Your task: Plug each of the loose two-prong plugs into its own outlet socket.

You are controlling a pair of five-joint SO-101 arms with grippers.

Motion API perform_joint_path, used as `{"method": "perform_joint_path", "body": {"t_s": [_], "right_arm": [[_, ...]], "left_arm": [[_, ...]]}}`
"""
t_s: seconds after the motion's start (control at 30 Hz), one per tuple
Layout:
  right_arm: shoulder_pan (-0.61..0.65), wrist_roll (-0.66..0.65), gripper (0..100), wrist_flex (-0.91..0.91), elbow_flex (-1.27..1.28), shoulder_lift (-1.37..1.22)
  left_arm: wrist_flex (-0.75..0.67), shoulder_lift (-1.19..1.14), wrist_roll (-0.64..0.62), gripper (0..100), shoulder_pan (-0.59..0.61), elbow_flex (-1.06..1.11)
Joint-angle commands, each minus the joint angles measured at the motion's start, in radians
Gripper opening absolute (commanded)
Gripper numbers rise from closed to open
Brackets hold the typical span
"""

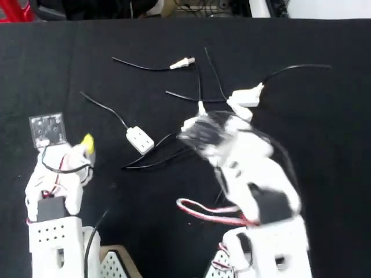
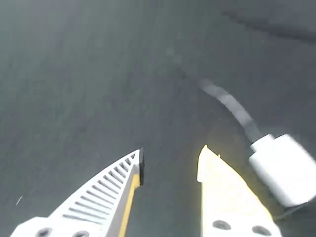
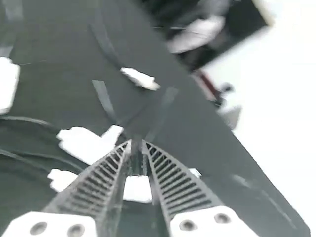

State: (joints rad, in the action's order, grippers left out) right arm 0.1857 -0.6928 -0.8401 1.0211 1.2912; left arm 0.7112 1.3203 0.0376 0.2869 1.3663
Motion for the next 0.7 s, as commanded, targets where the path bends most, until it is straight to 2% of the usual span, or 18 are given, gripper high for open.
{"method": "perform_joint_path", "body": {"t_s": [0.0,0.17,0.37,0.57,0.67], "right_arm": [[-0.14,0.091,1.5,-0.135,-0.004,0.179],[-0.301,0.13,1.5,-0.27,0.022,0.202],[-0.379,0.155,1.5,-0.272,0.173,0.208],[-0.497,0.144,1.5,-0.163,0.383,0.208],[-0.508,0.133,1.5,-0.152,0.429,0.208]], "left_arm": [[-0.006,-0.083,-0.071,20,-0.17,-0.205],[0.08,-0.48,-0.172,20,-0.308,-0.492],[0.215,-0.924,-0.316,20,-0.426,-0.774],[0.302,-1.109,-0.494,28,-0.461,-0.921],[0.333,-1.132,-0.575,28,-0.456,-0.946]]}}
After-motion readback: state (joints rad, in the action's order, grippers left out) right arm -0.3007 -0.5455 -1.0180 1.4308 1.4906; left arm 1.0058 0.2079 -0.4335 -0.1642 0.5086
